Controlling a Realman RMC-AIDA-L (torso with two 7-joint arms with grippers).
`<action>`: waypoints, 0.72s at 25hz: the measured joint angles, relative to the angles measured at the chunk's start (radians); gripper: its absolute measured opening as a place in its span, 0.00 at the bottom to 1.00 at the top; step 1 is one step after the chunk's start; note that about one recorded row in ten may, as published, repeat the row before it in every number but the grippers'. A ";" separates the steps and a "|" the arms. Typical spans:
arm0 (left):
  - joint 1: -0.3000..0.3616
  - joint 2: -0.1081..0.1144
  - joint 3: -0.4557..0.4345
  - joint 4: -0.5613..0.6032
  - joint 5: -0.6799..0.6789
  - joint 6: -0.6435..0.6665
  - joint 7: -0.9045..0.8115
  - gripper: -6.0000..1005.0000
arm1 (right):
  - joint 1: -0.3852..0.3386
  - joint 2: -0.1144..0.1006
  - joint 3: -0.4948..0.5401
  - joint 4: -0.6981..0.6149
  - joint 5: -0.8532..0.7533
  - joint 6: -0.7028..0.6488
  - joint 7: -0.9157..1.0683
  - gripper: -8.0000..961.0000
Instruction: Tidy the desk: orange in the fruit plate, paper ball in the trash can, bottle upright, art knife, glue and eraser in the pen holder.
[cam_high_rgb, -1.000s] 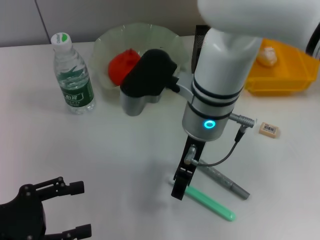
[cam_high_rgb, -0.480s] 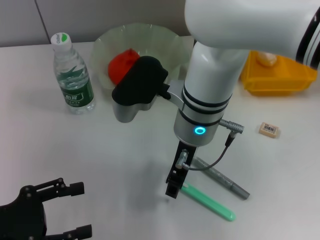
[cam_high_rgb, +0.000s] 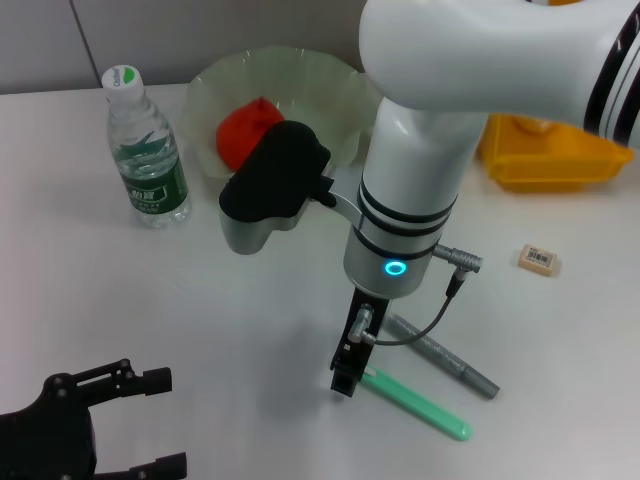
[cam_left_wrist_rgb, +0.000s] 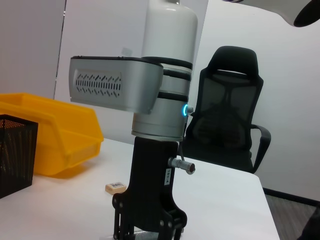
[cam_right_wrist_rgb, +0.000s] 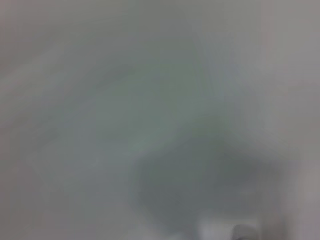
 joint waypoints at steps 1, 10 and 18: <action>0.000 0.000 0.000 0.000 0.000 0.000 0.000 0.80 | -0.001 0.000 -0.012 0.001 0.000 0.005 0.003 0.51; 0.000 -0.002 0.000 0.000 0.000 0.000 0.000 0.80 | 0.000 0.000 -0.041 0.000 0.013 0.014 0.009 0.50; 0.000 -0.002 0.000 0.000 0.000 -0.001 0.000 0.80 | 0.000 0.000 -0.053 0.002 0.013 0.005 0.004 0.46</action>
